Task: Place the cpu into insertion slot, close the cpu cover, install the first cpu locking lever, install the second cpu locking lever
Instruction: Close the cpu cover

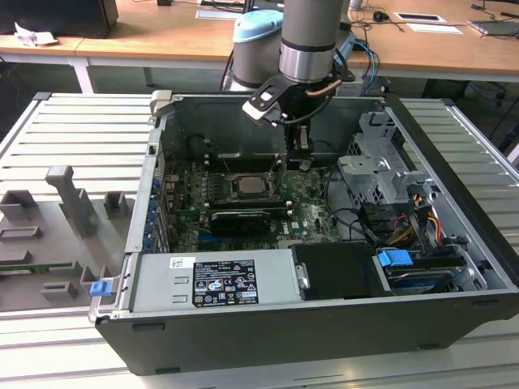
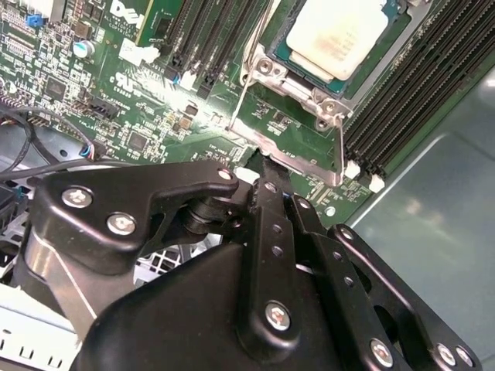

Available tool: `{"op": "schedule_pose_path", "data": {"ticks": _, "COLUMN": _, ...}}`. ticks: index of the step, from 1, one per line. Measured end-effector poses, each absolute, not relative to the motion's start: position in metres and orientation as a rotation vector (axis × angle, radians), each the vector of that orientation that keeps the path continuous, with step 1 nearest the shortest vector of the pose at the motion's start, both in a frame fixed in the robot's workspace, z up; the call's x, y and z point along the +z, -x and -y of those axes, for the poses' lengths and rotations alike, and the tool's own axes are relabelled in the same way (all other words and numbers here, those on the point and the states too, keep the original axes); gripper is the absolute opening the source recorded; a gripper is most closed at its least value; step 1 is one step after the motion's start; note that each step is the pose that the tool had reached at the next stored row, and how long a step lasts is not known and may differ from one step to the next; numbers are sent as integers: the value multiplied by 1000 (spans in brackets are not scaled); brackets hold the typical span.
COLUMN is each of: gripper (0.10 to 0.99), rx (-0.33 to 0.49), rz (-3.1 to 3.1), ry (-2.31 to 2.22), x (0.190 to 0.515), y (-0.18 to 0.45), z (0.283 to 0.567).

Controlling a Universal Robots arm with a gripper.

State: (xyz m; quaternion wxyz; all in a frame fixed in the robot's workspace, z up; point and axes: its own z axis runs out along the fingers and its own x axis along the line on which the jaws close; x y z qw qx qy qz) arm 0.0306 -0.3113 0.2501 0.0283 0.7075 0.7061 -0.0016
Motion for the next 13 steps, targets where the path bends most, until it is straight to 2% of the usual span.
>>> {"op": "schedule_pose_path", "data": {"ticks": 13, "gripper": 106, "rx": -5, "rz": -2179, "ry": -2183, "x": 250, "y": -24, "z": 311}}
